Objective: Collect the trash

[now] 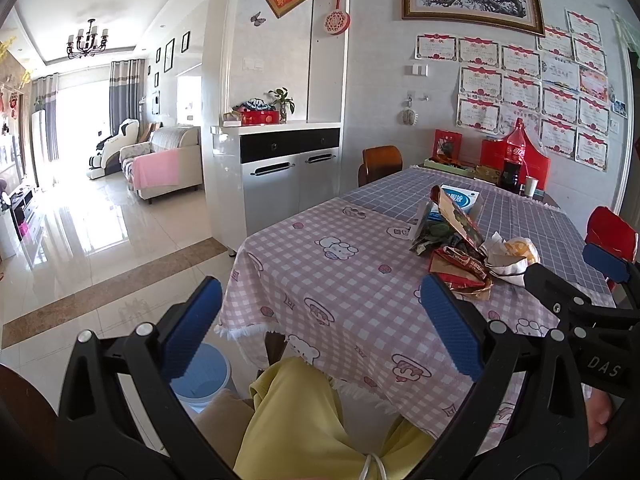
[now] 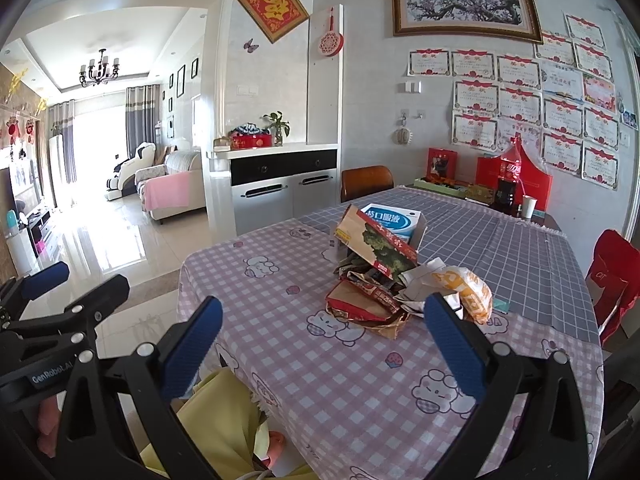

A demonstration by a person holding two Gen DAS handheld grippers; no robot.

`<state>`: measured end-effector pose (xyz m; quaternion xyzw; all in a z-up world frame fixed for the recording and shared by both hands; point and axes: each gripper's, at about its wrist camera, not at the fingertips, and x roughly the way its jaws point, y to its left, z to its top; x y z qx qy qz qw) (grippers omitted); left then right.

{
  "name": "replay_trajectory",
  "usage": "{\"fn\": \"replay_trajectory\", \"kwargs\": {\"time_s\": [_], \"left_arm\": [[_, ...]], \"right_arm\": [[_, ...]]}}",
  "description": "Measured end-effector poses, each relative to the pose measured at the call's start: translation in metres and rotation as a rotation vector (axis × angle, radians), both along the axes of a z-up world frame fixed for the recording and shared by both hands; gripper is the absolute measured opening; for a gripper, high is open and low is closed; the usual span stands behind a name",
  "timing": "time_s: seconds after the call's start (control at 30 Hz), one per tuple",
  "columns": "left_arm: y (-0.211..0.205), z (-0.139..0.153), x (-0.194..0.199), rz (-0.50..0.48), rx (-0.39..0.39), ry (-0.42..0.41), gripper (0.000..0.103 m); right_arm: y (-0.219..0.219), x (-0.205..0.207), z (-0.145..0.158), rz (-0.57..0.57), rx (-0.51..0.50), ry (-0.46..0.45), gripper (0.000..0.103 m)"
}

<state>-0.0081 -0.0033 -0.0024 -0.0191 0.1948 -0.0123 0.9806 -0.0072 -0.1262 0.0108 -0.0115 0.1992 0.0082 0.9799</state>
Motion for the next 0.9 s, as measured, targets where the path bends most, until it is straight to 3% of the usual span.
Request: {"fn": "replay_trajectory", "kwargs": {"time_s": [0.5,0.9], "left_arm": [[-0.003,-0.002,0.007,-0.043,0.003,0.021,0.097],[-0.029,-0.029,0.050,-0.219,0.028,0.168,0.097]], "right_arm": [[-0.004,0.005,-0.006,-0.017,0.019,0.024,0.099],[-0.035,0.050,-0.042,-0.121,0.077,0.169,0.099]]}}
